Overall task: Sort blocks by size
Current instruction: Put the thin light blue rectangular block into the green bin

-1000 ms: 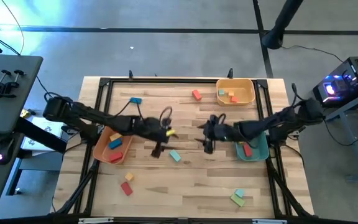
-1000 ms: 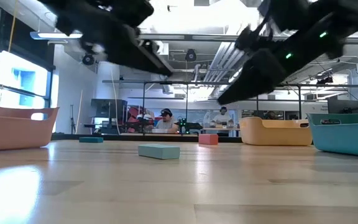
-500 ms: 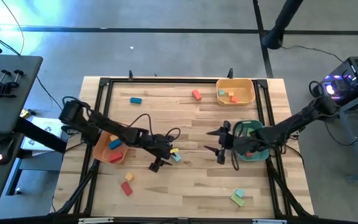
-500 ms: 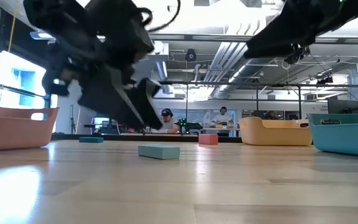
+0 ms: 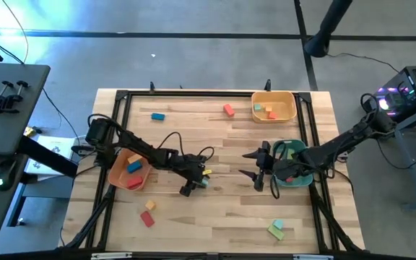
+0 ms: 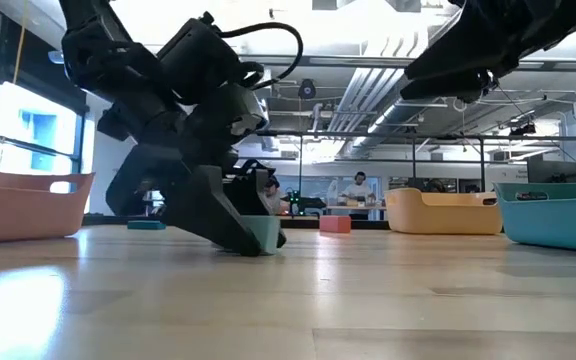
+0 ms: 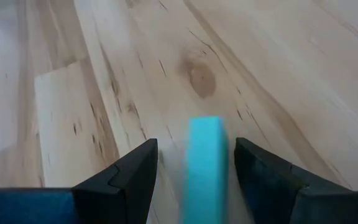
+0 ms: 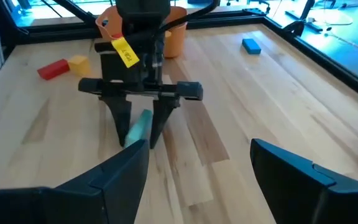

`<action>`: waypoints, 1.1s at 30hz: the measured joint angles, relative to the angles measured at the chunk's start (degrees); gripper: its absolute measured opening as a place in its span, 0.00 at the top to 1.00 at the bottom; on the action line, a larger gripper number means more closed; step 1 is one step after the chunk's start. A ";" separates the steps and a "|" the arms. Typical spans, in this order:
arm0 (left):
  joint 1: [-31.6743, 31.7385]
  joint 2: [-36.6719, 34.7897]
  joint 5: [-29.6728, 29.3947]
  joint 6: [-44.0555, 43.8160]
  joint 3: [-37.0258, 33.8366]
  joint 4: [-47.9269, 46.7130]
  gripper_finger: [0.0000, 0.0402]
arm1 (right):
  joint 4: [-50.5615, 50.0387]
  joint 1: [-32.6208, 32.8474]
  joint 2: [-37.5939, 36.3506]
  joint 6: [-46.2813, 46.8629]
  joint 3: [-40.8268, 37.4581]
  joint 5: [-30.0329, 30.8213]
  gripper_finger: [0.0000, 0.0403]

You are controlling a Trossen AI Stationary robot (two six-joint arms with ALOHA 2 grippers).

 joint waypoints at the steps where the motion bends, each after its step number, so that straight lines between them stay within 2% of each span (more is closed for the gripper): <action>1: -0.02 0.34 -0.49 -0.26 0.00 0.04 0.50 | 0.06 0.11 0.05 0.35 0.00 -0.01 0.31; 4: -0.07 1.04 -1.31 -3.51 0.00 0.76 0.52 | 0.05 0.45 0.05 1.09 0.00 -0.01 0.31; 7: -0.11 1.17 -1.90 -6.63 -0.02 0.98 0.60 | 0.04 0.78 0.05 1.12 0.00 0.37 0.31; 10: -0.09 1.53 -3.77 -14.26 -0.44 7.06 0.74 | 0.36 0.82 0.93 1.07 0.00 0.44 0.31; 13: -0.19 2.28 -8.50 -23.41 -0.57 17.33 0.91 | 2.06 1.71 3.38 0.98 0.00 1.29 0.31; 16: -0.19 0.04 -15.70 -31.68 -0.25 28.57 0.93 | 7.11 4.46 6.04 -1.67 0.00 5.01 0.31; 20: 1.56 -4.16 -16.37 -41.05 -0.33 34.51 0.89 | 14.68 7.92 7.95 -8.65 0.00 8.78 0.31; 23: 2.52 -7.69 -14.88 -41.68 0.27 44.56 0.90 | 19.64 9.16 9.07 -14.46 0.02 11.30 0.31; 26: 2.73 -9.35 -9.72 -40.09 1.12 51.16 0.92 | 24.28 8.99 10.81 -17.85 0.02 11.60 0.31; 28: 2.72 -9.46 -6.60 -36.28 2.40 51.64 0.92 | 27.04 7.67 12.35 -16.64 0.02 11.55 0.31; 30: 1.86 -9.86 -5.87 -31.16 4.43 50.32 0.92 | 30.42 5.72 14.26 -14.50 0.04 11.07 0.31; 33: 0.15 -9.42 -5.88 -25.60 8.02 44.92 0.91 | 37.76 2.70 18.04 -14.31 0.02 4.79 0.31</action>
